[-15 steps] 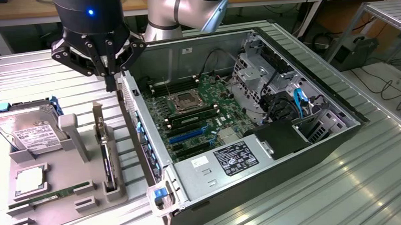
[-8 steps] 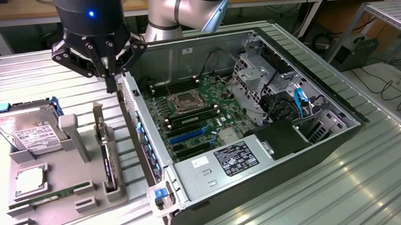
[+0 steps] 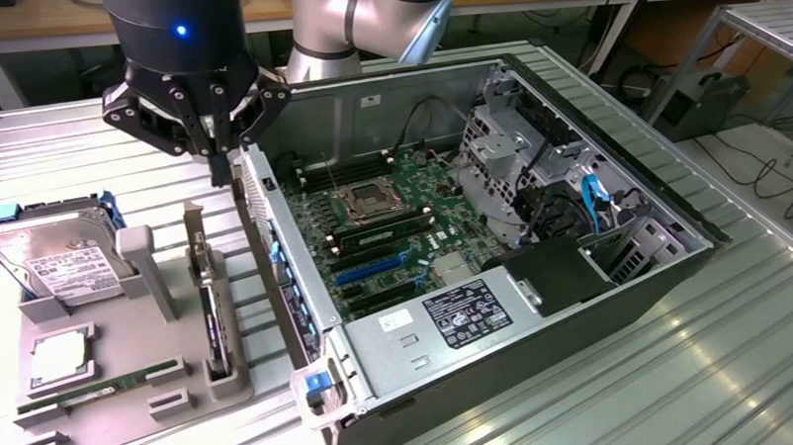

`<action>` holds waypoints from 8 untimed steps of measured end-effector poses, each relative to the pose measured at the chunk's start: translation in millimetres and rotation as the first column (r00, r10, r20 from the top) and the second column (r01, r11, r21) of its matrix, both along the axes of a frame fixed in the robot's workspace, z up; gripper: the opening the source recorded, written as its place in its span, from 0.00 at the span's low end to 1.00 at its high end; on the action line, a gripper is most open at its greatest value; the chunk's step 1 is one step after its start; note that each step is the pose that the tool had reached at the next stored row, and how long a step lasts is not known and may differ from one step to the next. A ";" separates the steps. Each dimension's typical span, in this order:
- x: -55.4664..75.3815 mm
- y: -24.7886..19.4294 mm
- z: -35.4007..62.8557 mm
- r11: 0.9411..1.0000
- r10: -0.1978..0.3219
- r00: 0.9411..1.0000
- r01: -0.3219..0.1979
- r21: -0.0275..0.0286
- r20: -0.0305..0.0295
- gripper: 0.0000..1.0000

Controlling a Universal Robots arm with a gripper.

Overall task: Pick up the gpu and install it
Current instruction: 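Reach for the gpu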

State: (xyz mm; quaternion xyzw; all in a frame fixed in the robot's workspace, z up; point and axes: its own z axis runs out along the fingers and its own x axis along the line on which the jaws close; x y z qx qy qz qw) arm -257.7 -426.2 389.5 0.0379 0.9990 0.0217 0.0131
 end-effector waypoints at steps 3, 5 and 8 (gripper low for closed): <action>-0.1 -0.8 -0.2 1.000 0.000 1.000 0.000 0.000 0.000 0.11; -0.2 -1.4 -0.3 1.000 0.000 1.000 0.000 0.000 0.000 0.11; -0.3 -2.3 -0.5 1.000 0.000 1.000 0.000 0.000 0.000 0.11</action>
